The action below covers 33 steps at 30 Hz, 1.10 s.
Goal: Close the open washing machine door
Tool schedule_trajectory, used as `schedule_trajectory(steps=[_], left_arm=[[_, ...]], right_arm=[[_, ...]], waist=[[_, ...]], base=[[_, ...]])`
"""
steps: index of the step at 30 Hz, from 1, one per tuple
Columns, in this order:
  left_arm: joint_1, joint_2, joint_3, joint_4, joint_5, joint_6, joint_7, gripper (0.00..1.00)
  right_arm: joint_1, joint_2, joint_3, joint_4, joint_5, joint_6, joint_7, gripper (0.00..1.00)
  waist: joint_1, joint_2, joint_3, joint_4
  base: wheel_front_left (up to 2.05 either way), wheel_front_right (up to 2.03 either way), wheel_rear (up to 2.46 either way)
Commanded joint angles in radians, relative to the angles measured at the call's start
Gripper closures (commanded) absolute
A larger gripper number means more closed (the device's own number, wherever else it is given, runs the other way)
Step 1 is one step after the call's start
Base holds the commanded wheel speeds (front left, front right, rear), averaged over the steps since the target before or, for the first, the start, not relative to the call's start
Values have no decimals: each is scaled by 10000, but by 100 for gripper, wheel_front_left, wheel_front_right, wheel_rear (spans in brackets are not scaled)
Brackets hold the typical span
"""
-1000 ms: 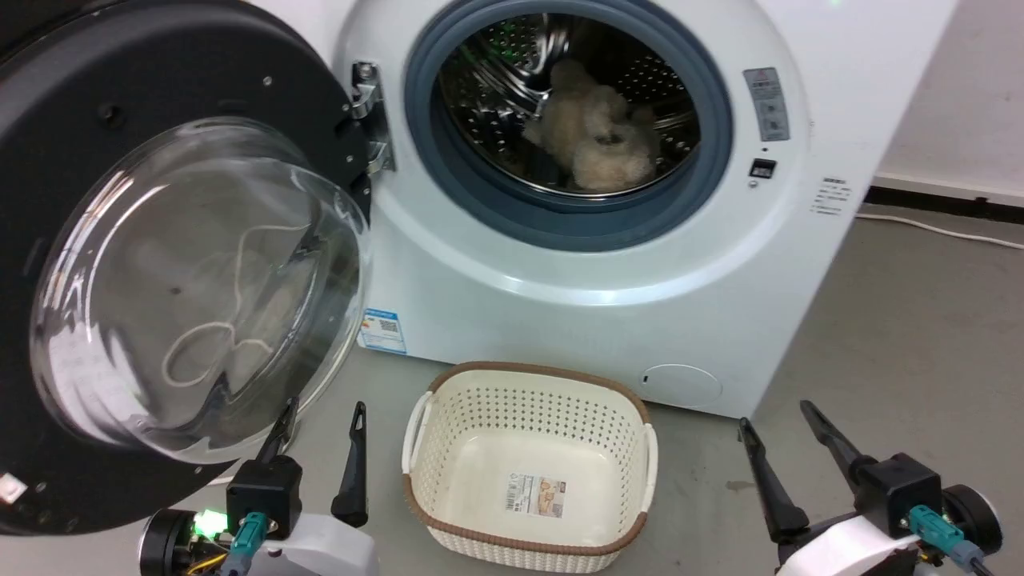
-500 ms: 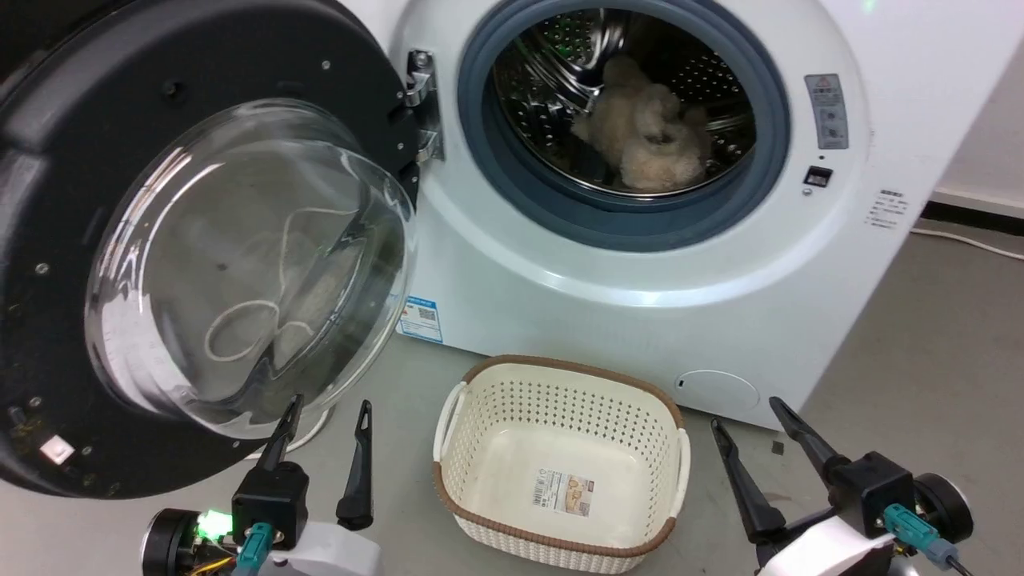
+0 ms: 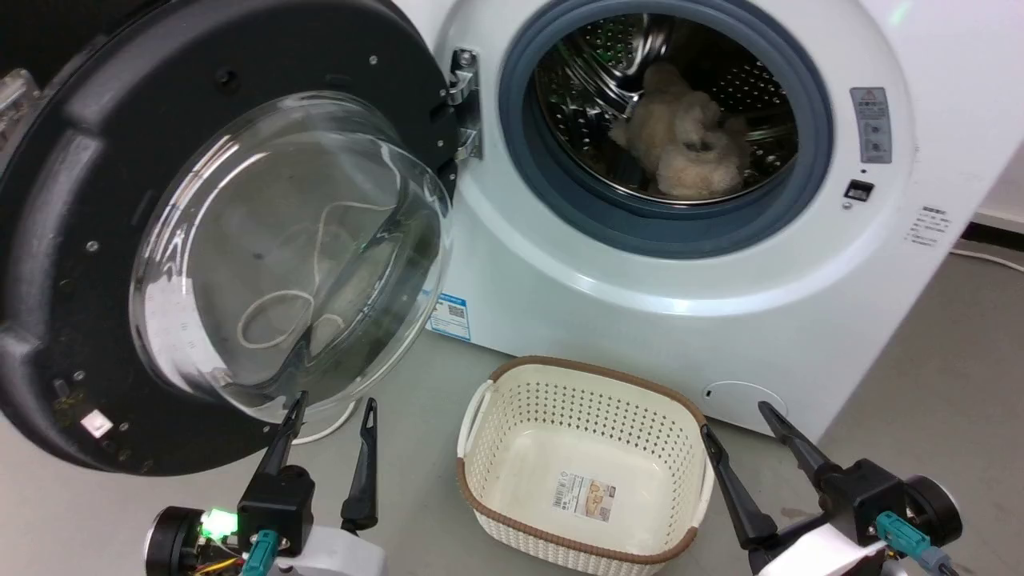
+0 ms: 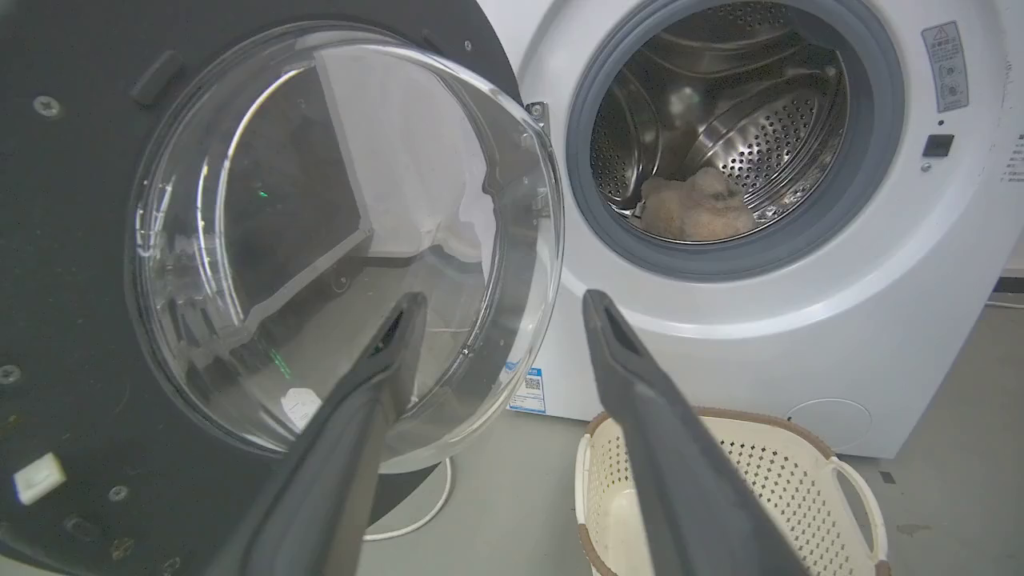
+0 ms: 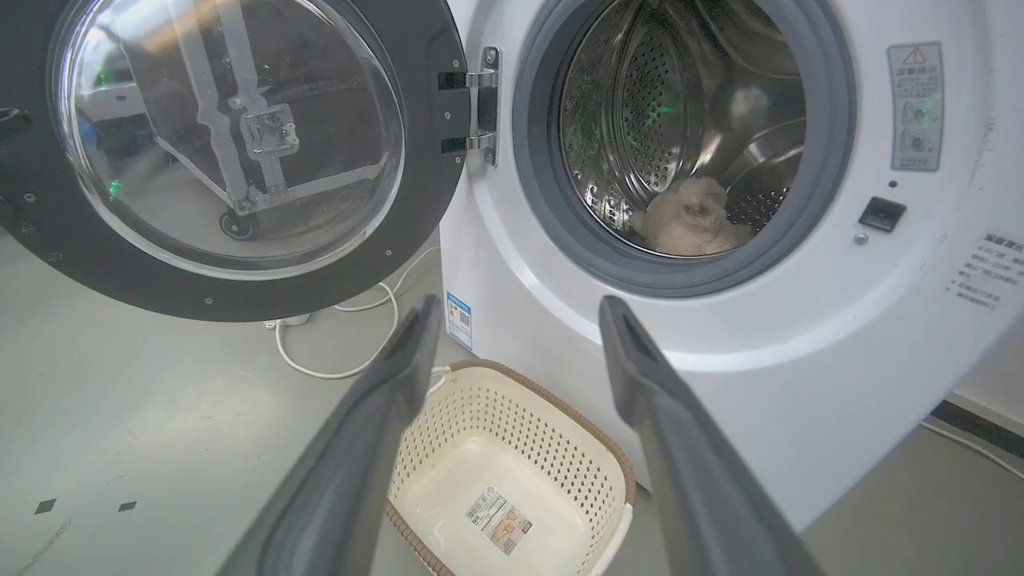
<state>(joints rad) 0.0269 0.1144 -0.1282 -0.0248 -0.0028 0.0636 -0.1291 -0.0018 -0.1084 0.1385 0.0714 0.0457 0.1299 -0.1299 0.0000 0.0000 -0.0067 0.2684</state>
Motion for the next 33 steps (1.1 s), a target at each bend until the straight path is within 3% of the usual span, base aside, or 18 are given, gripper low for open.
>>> schedule_trajectory(steps=[1, 33], left_arm=[[97, 84, -69, -51, -16, 67, -99, 0], [262, 389, -522, 71, -215, 535, -852, 0]], right_arm=[[-96, -67, 58, 44, 84, 4, -91, 0], [-18, -362, 897, 614, 394, 6, -844, 0]], waist=[[0, 0, -6, 43], [0, 0, -19, 1549]], base=[[0, 0, 0], [0, 0, 0]])
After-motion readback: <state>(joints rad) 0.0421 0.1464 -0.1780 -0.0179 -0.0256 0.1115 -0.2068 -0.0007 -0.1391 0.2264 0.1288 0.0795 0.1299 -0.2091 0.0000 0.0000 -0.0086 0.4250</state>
